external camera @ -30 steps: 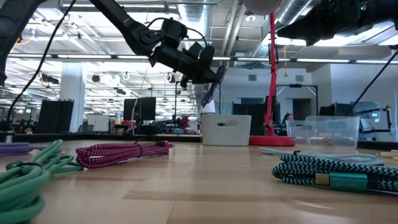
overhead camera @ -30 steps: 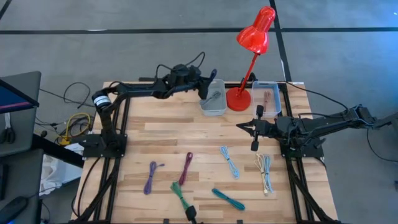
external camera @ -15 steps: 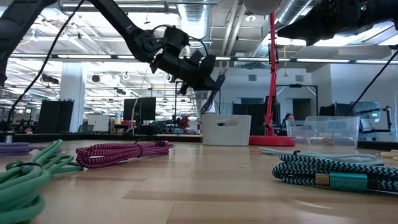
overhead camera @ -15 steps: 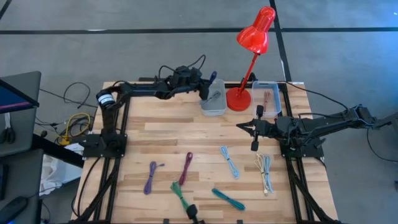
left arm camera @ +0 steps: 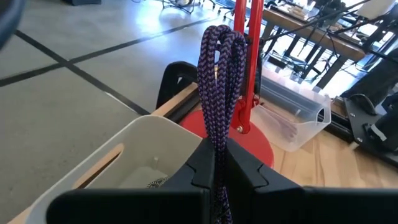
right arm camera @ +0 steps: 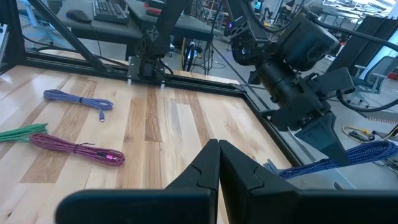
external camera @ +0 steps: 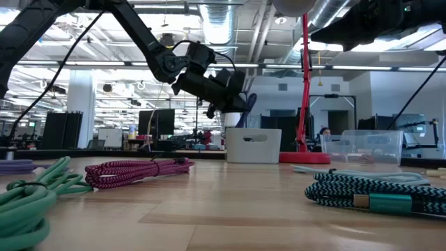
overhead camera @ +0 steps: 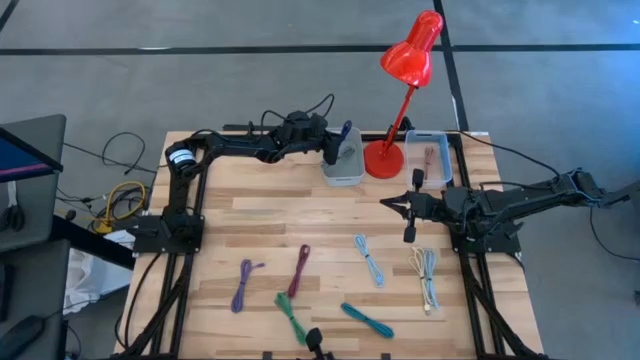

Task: Pick & Place USB Port
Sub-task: Put the purple patterned charger cable into the white bin

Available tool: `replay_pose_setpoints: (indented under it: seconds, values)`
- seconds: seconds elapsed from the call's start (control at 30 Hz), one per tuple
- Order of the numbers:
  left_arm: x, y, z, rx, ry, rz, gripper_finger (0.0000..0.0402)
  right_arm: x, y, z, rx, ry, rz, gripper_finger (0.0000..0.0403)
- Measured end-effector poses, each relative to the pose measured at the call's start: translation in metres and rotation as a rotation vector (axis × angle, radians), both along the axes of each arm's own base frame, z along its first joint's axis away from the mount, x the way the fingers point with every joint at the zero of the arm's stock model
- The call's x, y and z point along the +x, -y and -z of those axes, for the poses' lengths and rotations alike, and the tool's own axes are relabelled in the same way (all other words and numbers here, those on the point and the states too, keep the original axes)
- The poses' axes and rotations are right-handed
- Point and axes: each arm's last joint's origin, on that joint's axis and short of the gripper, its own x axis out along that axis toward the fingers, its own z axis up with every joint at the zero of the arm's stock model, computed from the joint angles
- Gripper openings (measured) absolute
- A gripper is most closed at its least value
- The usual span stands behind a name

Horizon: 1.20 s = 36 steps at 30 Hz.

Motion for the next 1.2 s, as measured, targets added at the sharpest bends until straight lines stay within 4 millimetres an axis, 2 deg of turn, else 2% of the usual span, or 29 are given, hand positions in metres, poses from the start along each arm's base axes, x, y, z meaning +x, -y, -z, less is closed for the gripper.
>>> replay_pose_setpoints:
  seconds: [0.27, 0.67, 1.2]
  values:
    - [-0.0002, -0.0006, 0.0, 0.004, -0.002, -0.015, 0.0046, 0.0, 0.0, 0.0, 0.0, 0.0, 0.0, 0.0001]
    - [-0.0006, -0.0013, 0.0002, 0.01, -0.007, -0.043, 0.0044, 0.0, 0.0, 0.0, 0.0, 0.0, 0.0, 0.0001]
    - [-0.0009, -0.0016, 0.0007, 0.018, -0.018, -0.079, 0.0094, 0.0, 0.0, 0.0001, 0.0, 0.0, 0.0, 0.0001]
